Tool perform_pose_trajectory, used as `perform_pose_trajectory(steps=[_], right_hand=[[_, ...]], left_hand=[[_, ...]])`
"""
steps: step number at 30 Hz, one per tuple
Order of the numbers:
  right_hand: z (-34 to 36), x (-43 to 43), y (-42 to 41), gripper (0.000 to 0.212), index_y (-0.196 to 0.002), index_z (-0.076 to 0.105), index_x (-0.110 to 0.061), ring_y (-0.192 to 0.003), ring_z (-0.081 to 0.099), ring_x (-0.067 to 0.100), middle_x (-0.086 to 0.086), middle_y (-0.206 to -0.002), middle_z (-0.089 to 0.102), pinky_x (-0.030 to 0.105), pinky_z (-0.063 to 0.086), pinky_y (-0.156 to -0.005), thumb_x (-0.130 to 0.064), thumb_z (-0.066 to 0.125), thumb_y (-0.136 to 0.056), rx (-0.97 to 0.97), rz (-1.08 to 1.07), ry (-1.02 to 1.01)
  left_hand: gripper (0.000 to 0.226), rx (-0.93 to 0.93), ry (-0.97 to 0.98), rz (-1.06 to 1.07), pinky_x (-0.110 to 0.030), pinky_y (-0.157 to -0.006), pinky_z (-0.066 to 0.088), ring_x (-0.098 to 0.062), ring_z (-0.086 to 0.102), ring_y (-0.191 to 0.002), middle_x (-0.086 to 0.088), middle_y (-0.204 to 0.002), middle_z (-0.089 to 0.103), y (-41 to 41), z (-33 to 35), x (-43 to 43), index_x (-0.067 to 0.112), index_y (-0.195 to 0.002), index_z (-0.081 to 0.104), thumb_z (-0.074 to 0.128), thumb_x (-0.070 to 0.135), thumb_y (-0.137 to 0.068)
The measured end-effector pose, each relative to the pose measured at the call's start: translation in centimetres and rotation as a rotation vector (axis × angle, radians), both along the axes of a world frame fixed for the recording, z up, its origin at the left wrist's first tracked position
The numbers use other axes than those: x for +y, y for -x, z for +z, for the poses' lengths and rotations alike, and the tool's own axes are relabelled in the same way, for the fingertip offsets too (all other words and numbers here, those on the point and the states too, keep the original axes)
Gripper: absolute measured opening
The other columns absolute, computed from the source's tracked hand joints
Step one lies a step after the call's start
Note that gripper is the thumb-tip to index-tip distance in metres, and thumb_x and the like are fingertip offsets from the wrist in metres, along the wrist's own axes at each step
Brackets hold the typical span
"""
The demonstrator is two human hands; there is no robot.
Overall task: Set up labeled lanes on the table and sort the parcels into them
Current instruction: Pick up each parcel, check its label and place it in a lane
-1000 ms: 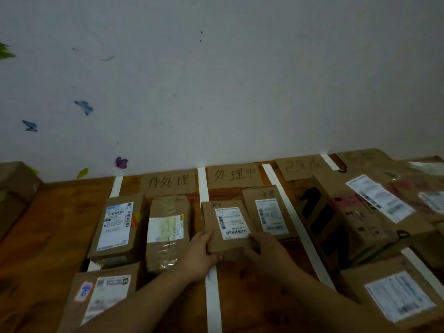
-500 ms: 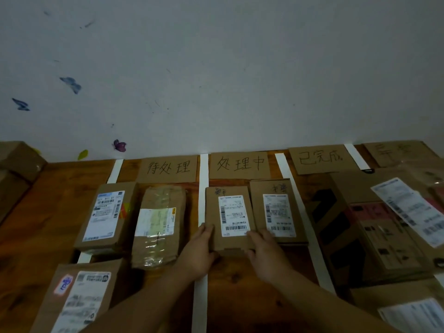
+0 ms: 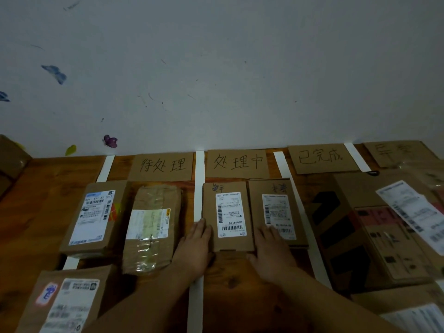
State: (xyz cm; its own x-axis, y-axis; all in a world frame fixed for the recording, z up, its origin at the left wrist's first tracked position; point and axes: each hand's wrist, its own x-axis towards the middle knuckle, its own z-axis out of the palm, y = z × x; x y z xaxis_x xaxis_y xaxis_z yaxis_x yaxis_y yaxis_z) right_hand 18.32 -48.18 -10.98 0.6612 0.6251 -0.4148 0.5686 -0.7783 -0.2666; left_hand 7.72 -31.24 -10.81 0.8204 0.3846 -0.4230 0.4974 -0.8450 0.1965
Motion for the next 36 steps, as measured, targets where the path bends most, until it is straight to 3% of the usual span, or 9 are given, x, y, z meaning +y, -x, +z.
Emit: perform_pose_trajectory(steps=[11, 17, 20, 24, 29, 36], right_hand=[[1.1, -1.3, -0.4, 0.064, -0.150, 0.024, -0.020, -0.146, 0.011, 0.019, -0.002, -0.157, 0.019, 0.035, 0.010, -0.118, -0.036, 0.051, -0.094, 0.051, 0.160, -0.064], [4.3, -0.4, -0.9, 0.061, -0.142, 0.035, -0.024, -0.136, 0.031, 0.020, -0.003, -0.143, 0.037, 0.040, 0.028, -0.113, -0.045, 0.055, -0.089, 0.030, 0.162, -0.159], [7.4, 1.8, -0.3, 0.069, -0.148, 0.028, -0.022, -0.138, 0.029, 0.022, 0.001, -0.151, 0.032, 0.043, 0.026, -0.115, -0.047, 0.055, -0.089, -0.019, 0.195, -0.150], [12.2, 5.9, 3.0, 0.071, -0.152, 0.019, -0.019, -0.146, 0.016, 0.024, 0.003, -0.160, 0.014, 0.038, 0.016, -0.117, -0.046, 0.050, -0.094, -0.052, 0.288, -0.193], [16.5, 13.2, 10.9, 0.067, -0.148, 0.028, -0.024, -0.136, 0.033, 0.023, 0.003, -0.151, 0.035, 0.040, 0.029, -0.111, -0.050, 0.052, -0.090, -0.110, 0.427, -0.254], [20.3, 24.2, 25.5, 0.069, -0.150, 0.026, -0.018, -0.140, 0.027, 0.025, 0.007, -0.154, 0.028, 0.031, 0.025, -0.110, -0.047, 0.052, -0.093, -0.146, 0.537, -0.297]], left_hand=[[0.085, 0.081, 0.006, 0.027, -0.046, -0.117, 0.005, -0.025, -0.008, -0.146, -0.004, -0.159, -0.010, -0.2, 1.2, -0.5, 0.020, -0.152, 0.000, 0.055, 0.041, -0.090], [0.078, -0.040, -0.046, 0.087, -0.047, -0.117, 0.004, -0.024, -0.009, -0.146, -0.003, -0.159, -0.006, 0.4, 5.3, 0.0, 0.028, -0.151, 0.005, 0.053, 0.042, -0.091], [0.074, -0.125, -0.081, 0.160, -0.048, -0.118, 0.005, -0.024, -0.007, -0.146, -0.002, -0.160, -0.005, 2.4, 8.8, 1.3, 0.027, -0.151, 0.007, 0.050, 0.041, -0.092], [0.075, -0.162, -0.142, 0.215, -0.048, -0.118, 0.006, -0.023, -0.007, -0.146, -0.003, -0.160, -0.005, 7.8, 12.9, 5.0, 0.026, -0.151, 0.006, 0.048, 0.045, -0.092], [0.079, -0.154, -0.158, 0.408, -0.049, -0.117, 0.009, -0.027, -0.006, -0.146, -0.005, -0.160, -0.004, 18.8, 16.1, 11.3, 0.029, -0.151, 0.009, 0.049, 0.055, -0.089], [0.079, -0.174, -0.142, 0.632, -0.049, -0.117, 0.010, -0.024, -0.006, -0.146, 0.000, -0.160, -0.004, 37.7, 19.3, 20.1, 0.031, -0.151, 0.009, 0.052, 0.055, -0.088]])
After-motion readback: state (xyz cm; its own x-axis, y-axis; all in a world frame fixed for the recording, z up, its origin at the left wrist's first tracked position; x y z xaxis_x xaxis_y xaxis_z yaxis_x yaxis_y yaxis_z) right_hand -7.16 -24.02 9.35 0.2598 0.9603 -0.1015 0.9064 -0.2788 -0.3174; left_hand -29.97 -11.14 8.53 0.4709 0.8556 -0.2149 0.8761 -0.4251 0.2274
